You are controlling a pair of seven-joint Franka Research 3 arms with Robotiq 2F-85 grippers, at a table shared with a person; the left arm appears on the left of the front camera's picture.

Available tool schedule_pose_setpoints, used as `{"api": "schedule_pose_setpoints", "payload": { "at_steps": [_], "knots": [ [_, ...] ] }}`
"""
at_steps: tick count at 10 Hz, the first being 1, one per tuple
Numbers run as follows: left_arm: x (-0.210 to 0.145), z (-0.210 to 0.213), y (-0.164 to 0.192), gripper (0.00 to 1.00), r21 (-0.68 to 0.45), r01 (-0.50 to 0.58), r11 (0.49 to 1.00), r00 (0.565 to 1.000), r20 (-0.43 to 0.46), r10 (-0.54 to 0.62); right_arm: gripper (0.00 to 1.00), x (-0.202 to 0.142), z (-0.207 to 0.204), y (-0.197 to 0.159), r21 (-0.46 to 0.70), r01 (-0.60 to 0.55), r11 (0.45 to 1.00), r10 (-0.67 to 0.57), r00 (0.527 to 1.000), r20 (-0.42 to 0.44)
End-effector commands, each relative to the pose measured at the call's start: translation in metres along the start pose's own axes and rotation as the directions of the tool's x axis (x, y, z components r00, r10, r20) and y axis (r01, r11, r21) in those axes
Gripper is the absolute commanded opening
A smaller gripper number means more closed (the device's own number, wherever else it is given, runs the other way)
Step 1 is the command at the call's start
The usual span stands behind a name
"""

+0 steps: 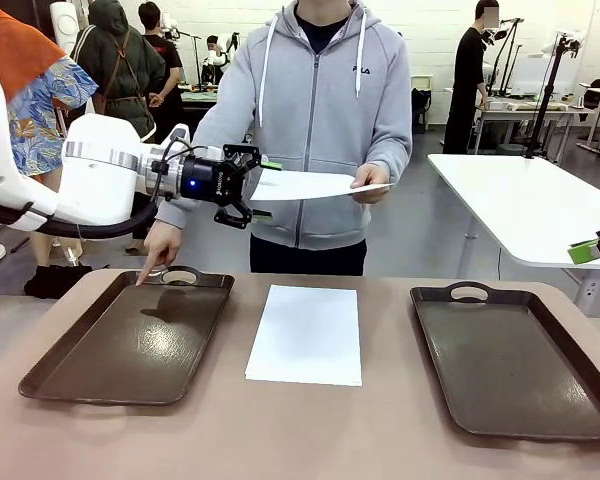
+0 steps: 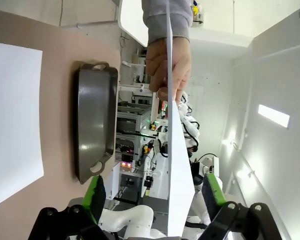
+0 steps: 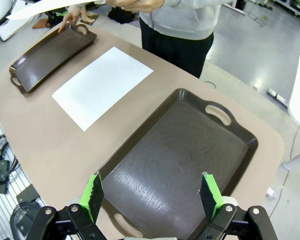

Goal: Sort the A4 documents.
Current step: Receive the A4 Paper.

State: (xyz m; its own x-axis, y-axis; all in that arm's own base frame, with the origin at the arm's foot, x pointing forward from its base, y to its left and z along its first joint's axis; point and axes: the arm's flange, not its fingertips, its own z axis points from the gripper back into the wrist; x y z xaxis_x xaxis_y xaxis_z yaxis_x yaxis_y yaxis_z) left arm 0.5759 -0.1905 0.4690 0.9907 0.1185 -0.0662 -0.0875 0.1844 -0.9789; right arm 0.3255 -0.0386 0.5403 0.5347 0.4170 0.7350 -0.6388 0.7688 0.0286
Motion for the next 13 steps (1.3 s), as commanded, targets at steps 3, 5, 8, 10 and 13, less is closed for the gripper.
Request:
{"api": "schedule_pose_setpoints", "payload": {
  "at_steps": [3,5,8,10,13],
  "knots": [
    [0.0087,0.0029,-0.0043,1.00,-0.077,-0.060,0.995,0.998,0.003,0.060,1.00,-0.0001,-0.0013,0.0000,0.008,0.001,1.000,-0.001,1.000,0.002],
    [0.0078,0.0052,-0.0043,1.00,-0.088,-0.064,0.994,0.998,0.002,0.064,1.00,-0.0001,-0.0013,0.0000,0.008,0.001,1.000,-0.001,1.000,0.002],
    [0.0051,0.0035,-0.0018,0.81,-0.082,-0.048,0.995,0.999,-0.022,0.047,1.00,-0.0001,-0.0013,0.0000,0.008,0.001,1.000,-0.001,1.000,0.002],
    [0.0055,0.0029,-0.0022,0.62,-0.081,-0.041,0.996,0.999,-0.030,0.039,1.00,-0.0001,-0.0013,0.0000,0.008,0.001,1.000,-0.001,1.000,0.002],
    [0.0045,0.0059,-0.0089,0.29,-0.077,-0.009,0.997,0.999,-0.037,0.006,1.00,-0.0001,-0.0013,0.0000,0.008,0.001,1.000,-0.001,1.000,0.002]
  ]
}}
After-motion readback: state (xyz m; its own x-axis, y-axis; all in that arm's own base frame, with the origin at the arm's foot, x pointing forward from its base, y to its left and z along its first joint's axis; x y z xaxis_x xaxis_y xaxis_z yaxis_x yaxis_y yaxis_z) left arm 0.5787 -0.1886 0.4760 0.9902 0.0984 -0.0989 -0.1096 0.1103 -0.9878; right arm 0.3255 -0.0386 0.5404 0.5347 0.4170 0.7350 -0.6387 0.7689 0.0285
